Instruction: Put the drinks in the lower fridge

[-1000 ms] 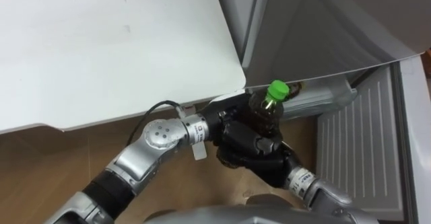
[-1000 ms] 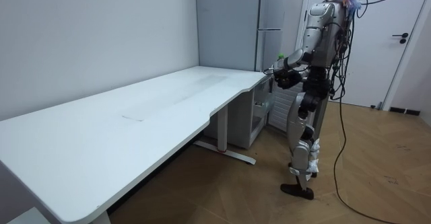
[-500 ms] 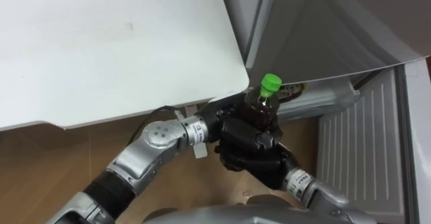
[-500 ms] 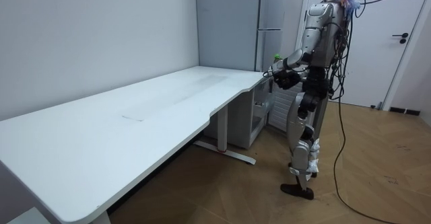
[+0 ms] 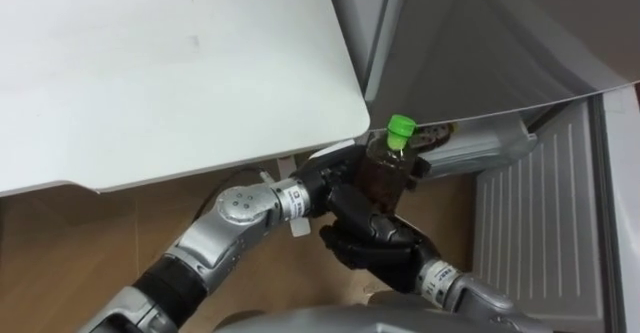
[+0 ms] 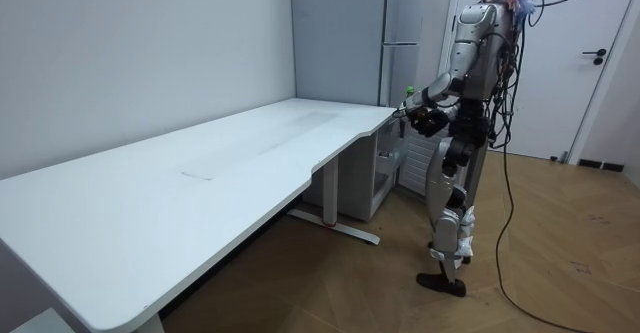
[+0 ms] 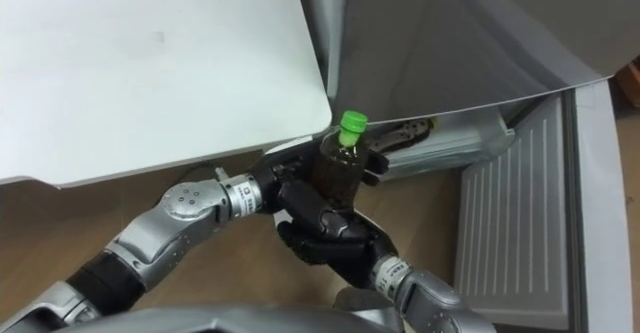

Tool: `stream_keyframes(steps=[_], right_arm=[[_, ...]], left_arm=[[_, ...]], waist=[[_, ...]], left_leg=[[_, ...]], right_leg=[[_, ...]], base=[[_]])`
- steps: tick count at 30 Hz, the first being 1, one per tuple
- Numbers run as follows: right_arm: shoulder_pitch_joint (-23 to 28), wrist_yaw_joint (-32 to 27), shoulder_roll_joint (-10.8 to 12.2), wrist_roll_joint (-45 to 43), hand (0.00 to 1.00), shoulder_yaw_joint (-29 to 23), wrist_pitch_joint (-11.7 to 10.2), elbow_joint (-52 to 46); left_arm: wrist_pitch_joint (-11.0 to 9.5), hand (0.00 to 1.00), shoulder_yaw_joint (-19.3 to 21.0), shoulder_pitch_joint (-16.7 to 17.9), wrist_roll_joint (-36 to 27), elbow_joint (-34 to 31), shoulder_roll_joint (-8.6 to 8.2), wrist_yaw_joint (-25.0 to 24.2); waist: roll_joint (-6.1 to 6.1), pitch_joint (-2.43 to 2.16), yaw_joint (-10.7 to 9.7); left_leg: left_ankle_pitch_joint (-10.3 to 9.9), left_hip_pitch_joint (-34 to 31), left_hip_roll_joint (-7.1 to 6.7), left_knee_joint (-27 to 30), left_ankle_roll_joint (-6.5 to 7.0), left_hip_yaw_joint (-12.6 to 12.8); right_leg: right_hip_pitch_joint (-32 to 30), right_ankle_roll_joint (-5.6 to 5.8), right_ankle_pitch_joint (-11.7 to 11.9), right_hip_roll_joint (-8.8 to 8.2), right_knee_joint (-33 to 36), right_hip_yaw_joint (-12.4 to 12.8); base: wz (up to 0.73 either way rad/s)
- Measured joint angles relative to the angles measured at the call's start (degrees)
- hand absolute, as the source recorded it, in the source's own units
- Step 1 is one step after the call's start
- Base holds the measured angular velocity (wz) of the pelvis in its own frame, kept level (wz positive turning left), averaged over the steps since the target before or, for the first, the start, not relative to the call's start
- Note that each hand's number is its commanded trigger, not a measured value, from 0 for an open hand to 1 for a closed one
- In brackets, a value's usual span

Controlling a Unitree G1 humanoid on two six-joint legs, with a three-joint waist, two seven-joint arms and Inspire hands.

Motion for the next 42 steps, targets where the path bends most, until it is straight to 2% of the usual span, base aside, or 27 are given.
stream_keyframes(steps=[14, 19, 24, 28, 31, 33, 37, 40, 42], right_arm=[[-0.33, 0.07, 0.49, -0.18, 1.0, 0.41, 1.28, 1.43], [-0.18, 0.07, 0.47, -0.18, 1.0, 0.4, 2.87, 1.47], [-0.25, 0.32, -0.11, -0.18, 1.0, 0.4, 5.47, 1.46], [-0.34, 0.73, -0.19, 0.28, 1.0, 0.33, 5.83, 1.46], [-0.3, 0.54, -0.3, 0.38, 1.0, 0.33, 6.28, 1.48], [-0.27, 0.48, -0.29, 0.31, 1.0, 0.33, 6.28, 1.52], [-0.32, 0.46, -0.3, 0.21, 1.0, 0.19, 6.28, 1.6], [-1.15, 0.46, 0.03, 0.43, 1.0, 0.18, 6.28, 3.34], [-1.55, 0.44, 0.26, 0.43, 1.0, 0.17, 6.29, 4.25]], left_arm=[[-0.03, 0.0, -0.32, 0.06, 0.16, 2.51, -0.66, -0.05], [-0.15, 0.0, -0.44, 0.06, 0.22, 4.02, -0.85, -0.39], [-0.2, 0.0, -0.67, -0.19, 0.76, 6.49, -0.72, -0.47], [-0.89, 0.0, -1.32, -0.6, 1.82, 10.78, -0.38, -1.1], [-1.32, 0.0, -1.04, -0.55, 1.62, 13.46, -1.01, -2.18], [-2.31, 0.0, -0.65, -0.58, 1.49, 15.22, -1.59, -2.72], [-2.85, 0.0, -0.56, -0.57, 0.54, 16.39, -1.97, -2.89], [-3.33, 0.0, -0.46, -0.8, -1.15, 18.61, -2.24, -3.06], [-3.28, 0.0, 0.55, -0.8, -2.29, 21.51, -3.45, -3.81]], waist=[[0.38, 0.15, -0.21], [0.75, 0.14, -0.37], [1.31, 0.08, -0.36], [1.38, 0.05, -0.34], [1.35, 0.07, 0.09], [1.36, 0.07, 0.16], [1.33, 0.08, 0.04], [0.86, 0.24, 0.02], [0.41, 0.18, 0.14]], left_leg=[[-0.06, -0.45, 0.07, 0.02, -0.09, 0.06], [-0.07, -0.45, 0.07, 0.09, -0.1, 0.01], [-0.07, -0.44, 0.04, 0.14, -0.1, 0.07], [-0.06, -0.21, 0.04, 0.09, -0.1, 0.21], [-0.06, -0.2, 0.0, -0.01, -0.1, 0.26], [-0.06, -0.1, 0.0, -0.08, -0.1, 0.27], [-0.06, -0.04, 0.01, -0.03, -0.1, 0.27], [-0.06, 0.03, 0.01, 0.06, -0.09, 0.23], [-0.06, -0.01, -0.02, 0.09, -0.09, 0.24]], right_leg=[[-0.54, 0.0, 0.0, 0.09, -0.02, 0.01], [-0.45, 0.0, 0.0, 0.07, -0.03, -0.11], [-0.56, 0.0, 0.0, 0.04, 0.1, -0.07], [-0.41, 0.0, 0.0, 0.05, 0.11, 0.01], [-0.41, 0.0, 0.0, 0.04, 0.09, 0.1], [-0.35, 0.0, 0.0, 0.05, 0.09, 0.12], [-0.3, 0.0, 0.0, 0.05, 0.08, 0.1], [-0.23, 0.0, -0.01, 0.03, 0.09, 0.07], [-0.29, 0.0, -0.01, -0.01, 0.09, 0.07]], base=[[0.0], [0.0], [0.0], [-0.01], [0.0], [0.0], [0.0], [0.0], [0.0]])
